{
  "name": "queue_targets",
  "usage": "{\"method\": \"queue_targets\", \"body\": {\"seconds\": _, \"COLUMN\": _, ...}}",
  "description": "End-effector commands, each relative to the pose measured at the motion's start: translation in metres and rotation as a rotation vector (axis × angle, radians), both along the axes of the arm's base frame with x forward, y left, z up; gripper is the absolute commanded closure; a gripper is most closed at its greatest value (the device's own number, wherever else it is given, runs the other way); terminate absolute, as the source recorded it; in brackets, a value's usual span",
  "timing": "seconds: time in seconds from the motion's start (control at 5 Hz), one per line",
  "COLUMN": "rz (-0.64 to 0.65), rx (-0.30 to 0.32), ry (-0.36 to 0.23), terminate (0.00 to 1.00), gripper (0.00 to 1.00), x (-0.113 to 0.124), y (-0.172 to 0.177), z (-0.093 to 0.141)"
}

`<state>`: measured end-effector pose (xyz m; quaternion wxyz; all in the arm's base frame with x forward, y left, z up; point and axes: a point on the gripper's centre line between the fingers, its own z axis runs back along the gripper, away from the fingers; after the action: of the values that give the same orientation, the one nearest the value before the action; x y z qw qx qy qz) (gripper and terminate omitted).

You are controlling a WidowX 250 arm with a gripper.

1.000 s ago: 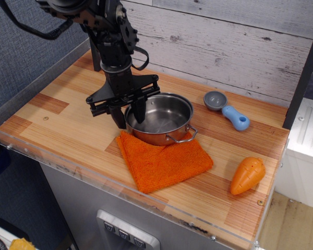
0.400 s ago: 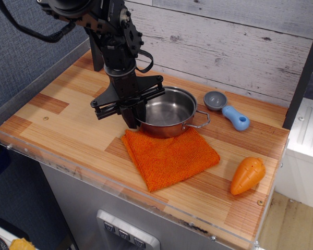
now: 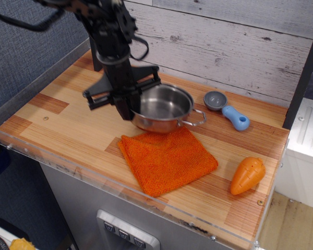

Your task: Place the pot to the left of the orange towel.

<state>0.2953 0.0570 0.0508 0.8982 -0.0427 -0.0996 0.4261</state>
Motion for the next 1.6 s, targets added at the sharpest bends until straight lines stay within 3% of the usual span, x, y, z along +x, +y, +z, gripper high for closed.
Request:
{"method": "queue_targets", "body": {"seconds": 0.0, "rz": 0.068, "rx": -0.01, "ry": -0.087, "terminate": 0.0, "gripper": 1.0, "x": -0.019, "y": 0.036, "z": 0.042}}
{"method": "queue_targets", "body": {"seconds": 0.4, "rz": 0.184, "rx": -0.002, "ry": -0.101, "terminate": 0.0, "gripper": 1.0, "x": -0.047, "y": 0.091, "z": 0.045}}
{"method": "queue_targets", "body": {"seconds": 0.8, "rz": 0.309, "rx": 0.006, "ry": -0.049, "terminate": 0.0, "gripper": 1.0, "x": -0.061, "y": 0.141, "z": 0.019}}
{"method": "queue_targets", "body": {"seconds": 1.4, "rz": 0.329, "rx": 0.002, "ry": 0.038, "terminate": 0.0, "gripper": 1.0, "x": -0.075, "y": 0.153, "z": -0.03}}
